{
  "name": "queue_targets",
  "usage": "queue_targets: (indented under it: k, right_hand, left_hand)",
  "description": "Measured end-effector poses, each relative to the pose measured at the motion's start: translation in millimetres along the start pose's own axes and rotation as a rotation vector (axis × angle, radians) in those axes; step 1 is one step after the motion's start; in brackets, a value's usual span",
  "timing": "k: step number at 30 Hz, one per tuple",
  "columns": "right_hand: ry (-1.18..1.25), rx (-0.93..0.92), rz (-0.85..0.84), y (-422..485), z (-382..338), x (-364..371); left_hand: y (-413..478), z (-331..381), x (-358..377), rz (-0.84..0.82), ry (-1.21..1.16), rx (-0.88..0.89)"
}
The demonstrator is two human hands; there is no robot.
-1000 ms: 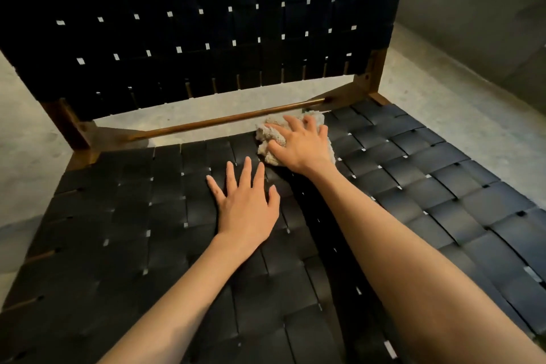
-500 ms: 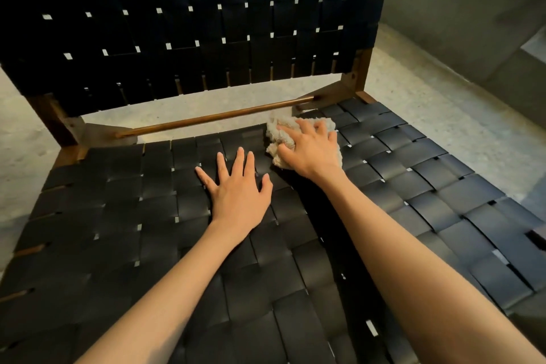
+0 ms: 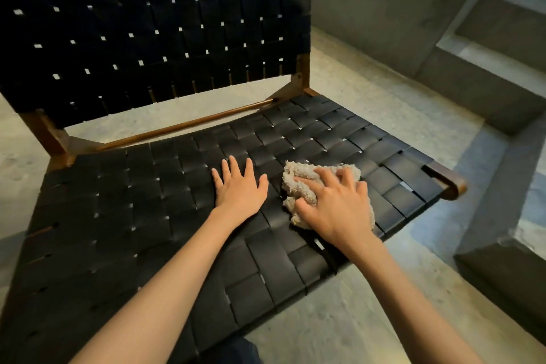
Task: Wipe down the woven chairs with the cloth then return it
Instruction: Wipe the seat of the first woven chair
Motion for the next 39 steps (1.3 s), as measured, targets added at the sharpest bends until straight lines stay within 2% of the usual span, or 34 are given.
queue_targets:
  k: [3,5,7,9,18,27,34,39]
  right_hand:
    - [-0.014,0.061,0.072,-24.8,15.7,-14.4]
    - [-0.039,0.168,0.137,-31.9,35.2,-25.5]
    - [-0.033,0.272,0.166,-29.9,55.4,-31.9]
    - [-0.015,0.303,0.168,-20.3,65.5,-32.8]
    - [-0.003,0.097,0.036,66.5,53.5,0.0]
    - [-0.014,-0.079,-0.007,196.9,15.4,48.4]
    - [-0.034,-0.139,0.023,262.2,5.5,64.6]
    - [-0.058,-0.034,0.096,282.7,21.3,50.9]
  left_hand:
    - [-9.3,16.2,-1.7,0.015,-0.037,0.057]
    - [-11.2,19.9,-2.1,0.018,-0.055,0.079]
    - [-10.6,20.0,-1.5,0.014,-0.061,0.088]
    - [-7.7,20.6,-1.2,0.014,-0.055,0.091]
    - [26.9,37.6,-1.2,0.018,-0.037,0.059]
    - [68.6,46.0,-4.7,0.117,0.0,0.09]
    - [96.4,53.0,0.8,0.119,0.06,0.163]
    - [101.0,51.6,2.1,0.122,0.037,0.163]
Point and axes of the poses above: each hand's wrist, its own y-axis towards the middle knuckle, its own x-axis out of the palm, z = x × y, the point moved 9 cm from there along y, towards the middle knuckle, and after that the axes turned 14 degrees about y, right-handed, at the moved point
